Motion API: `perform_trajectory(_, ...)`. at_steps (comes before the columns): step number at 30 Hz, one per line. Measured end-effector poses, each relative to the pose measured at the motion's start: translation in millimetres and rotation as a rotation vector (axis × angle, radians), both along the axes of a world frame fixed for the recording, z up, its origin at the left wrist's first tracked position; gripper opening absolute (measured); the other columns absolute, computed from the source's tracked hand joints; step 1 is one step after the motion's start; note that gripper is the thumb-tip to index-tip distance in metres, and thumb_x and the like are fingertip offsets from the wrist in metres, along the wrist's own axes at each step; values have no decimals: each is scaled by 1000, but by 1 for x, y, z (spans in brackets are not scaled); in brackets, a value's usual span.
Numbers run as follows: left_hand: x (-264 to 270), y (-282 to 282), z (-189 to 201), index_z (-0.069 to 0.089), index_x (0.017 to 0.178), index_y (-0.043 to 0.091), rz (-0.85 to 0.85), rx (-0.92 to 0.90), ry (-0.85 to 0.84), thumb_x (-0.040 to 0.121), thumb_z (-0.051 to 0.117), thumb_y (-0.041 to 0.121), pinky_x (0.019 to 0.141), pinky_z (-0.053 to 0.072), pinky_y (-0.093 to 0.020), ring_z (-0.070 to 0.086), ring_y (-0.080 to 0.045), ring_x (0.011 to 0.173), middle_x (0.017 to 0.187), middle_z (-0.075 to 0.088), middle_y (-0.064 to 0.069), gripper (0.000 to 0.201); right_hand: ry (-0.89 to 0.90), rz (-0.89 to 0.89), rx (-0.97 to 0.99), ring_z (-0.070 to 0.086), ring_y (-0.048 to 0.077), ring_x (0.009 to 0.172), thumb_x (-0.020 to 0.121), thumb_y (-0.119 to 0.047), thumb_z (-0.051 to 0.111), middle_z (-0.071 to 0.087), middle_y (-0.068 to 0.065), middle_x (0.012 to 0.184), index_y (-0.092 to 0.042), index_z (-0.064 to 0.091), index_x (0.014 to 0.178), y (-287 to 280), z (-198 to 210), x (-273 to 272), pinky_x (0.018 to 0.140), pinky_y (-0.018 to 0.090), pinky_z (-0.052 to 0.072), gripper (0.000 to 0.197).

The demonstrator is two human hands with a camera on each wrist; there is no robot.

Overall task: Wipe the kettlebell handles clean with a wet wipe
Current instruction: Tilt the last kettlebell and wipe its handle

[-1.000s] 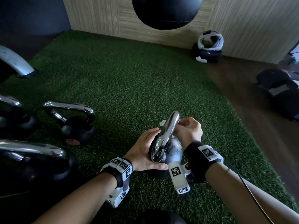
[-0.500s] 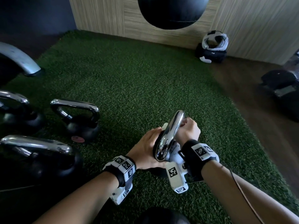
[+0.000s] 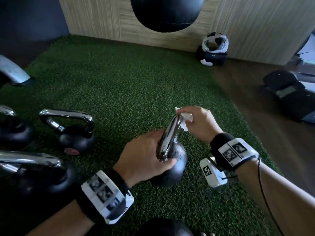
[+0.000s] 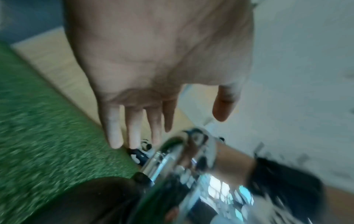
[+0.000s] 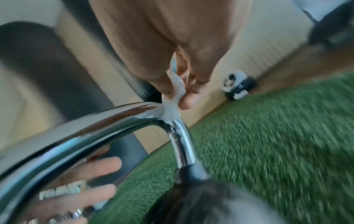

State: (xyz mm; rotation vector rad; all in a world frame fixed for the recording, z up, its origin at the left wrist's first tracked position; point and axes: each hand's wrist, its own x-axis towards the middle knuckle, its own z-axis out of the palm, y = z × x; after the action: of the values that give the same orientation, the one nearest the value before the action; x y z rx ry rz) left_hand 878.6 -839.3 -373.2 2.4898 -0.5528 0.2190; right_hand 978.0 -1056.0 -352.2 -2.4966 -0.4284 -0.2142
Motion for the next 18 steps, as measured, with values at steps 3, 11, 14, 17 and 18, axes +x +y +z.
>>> perform_trajectory(3,-2,-18,-7,55,128,31,94,40,-161,78,72,33,73,56,-18,61,0,80,95,68,15,53,-107,166,-113,65,16,105,84,-6,75,71,5,116,-19,75,122,0,3,7,95,29,52,40)
perform_trajectory(11,10,-8,-5,64,124,30,-38,-118,-62,77,72,22,81,53,-10,61,-2,68,82,65,15,48,-183,307,-204,60,13,87,86,-10,79,60,-4,102,-16,73,124,-6,-2,19,80,19,51,38)
perform_trajectory(14,24,10,4,58,138,29,-140,22,-22,80,75,29,120,32,-20,69,-9,105,98,77,8,61,-170,272,-265,63,15,91,90,-19,77,68,6,111,-17,71,128,-13,1,11,84,31,58,39)
perform_trajectory(17,54,34,17,40,150,47,-126,193,225,75,80,46,121,30,-42,38,-12,146,157,45,7,85,-201,179,-244,63,13,90,90,-22,77,71,7,112,-14,72,127,-23,-4,-7,85,28,57,38)
perform_trajectory(18,66,40,25,36,148,56,-128,284,272,72,81,53,119,34,-46,37,-14,147,162,35,7,89,-217,160,-231,63,14,88,89,-21,78,72,7,110,-12,73,124,-24,-6,-15,83,29,58,36)
